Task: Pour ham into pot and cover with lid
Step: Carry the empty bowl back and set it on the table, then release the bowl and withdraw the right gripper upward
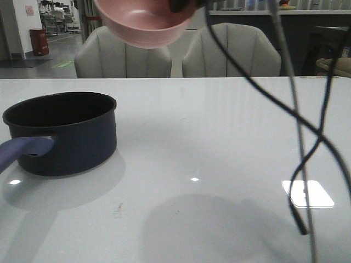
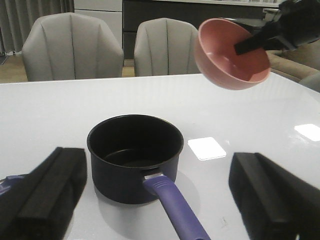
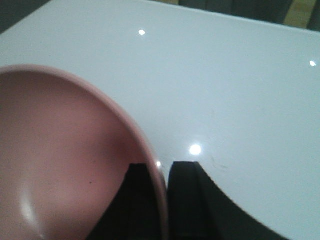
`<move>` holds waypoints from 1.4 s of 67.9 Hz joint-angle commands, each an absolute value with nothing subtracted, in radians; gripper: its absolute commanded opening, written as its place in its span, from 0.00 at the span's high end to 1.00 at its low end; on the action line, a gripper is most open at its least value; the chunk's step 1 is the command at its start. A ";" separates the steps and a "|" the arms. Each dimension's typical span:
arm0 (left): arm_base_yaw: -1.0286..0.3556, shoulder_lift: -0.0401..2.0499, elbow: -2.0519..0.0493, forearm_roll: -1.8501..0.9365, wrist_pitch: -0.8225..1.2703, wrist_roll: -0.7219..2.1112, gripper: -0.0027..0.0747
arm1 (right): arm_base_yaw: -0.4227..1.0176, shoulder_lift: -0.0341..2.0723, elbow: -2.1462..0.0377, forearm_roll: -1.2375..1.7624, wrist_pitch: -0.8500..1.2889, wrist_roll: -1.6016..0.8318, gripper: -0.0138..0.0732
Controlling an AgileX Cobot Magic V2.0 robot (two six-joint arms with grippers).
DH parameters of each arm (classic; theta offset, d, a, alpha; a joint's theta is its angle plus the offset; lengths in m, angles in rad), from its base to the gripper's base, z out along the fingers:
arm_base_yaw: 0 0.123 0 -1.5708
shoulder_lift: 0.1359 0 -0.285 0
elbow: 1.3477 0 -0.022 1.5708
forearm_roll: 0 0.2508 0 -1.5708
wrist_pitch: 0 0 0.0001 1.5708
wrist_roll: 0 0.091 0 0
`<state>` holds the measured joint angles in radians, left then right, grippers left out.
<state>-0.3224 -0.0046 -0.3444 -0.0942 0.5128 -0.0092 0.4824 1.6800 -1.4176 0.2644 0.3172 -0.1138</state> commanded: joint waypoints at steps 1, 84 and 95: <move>-0.329 -0.008 -0.368 -0.107 0.432 -0.009 0.17 | 0.407 1.611 -1.445 0.262 0.386 -0.109 0.69; -0.329 -0.008 -0.368 -0.107 0.432 -0.009 0.17 | 0.216 1.846 -1.472 0.154 0.782 -0.108 0.27; -0.329 -0.008 -0.368 -0.107 0.432 -0.009 0.17 | 0.216 1.744 -1.466 0.136 0.801 -0.108 0.27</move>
